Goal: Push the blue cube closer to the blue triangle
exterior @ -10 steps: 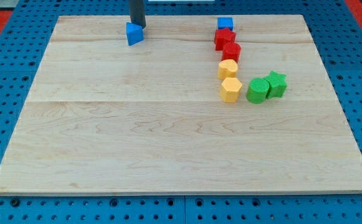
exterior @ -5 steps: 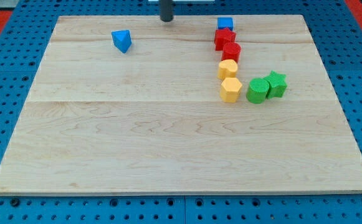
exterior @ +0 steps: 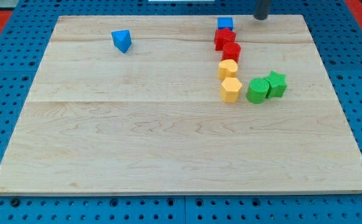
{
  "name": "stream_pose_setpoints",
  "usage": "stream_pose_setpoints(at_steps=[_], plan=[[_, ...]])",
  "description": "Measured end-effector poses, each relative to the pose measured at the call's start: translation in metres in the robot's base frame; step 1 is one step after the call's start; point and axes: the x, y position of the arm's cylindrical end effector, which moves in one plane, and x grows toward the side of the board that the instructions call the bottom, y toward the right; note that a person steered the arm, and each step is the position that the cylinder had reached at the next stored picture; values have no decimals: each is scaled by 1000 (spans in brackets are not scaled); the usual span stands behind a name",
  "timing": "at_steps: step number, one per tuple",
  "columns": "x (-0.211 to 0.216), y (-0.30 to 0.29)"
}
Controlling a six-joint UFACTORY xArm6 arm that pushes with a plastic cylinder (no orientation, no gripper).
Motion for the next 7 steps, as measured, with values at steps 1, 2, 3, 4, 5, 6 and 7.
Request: stream_pose_setpoints(at_steps=[1,2,3,4,5,6,7], plan=[[6,-6],[30,-26],[37,-61],[33,-92],[33,-129],[33,-165],[41,-177]])
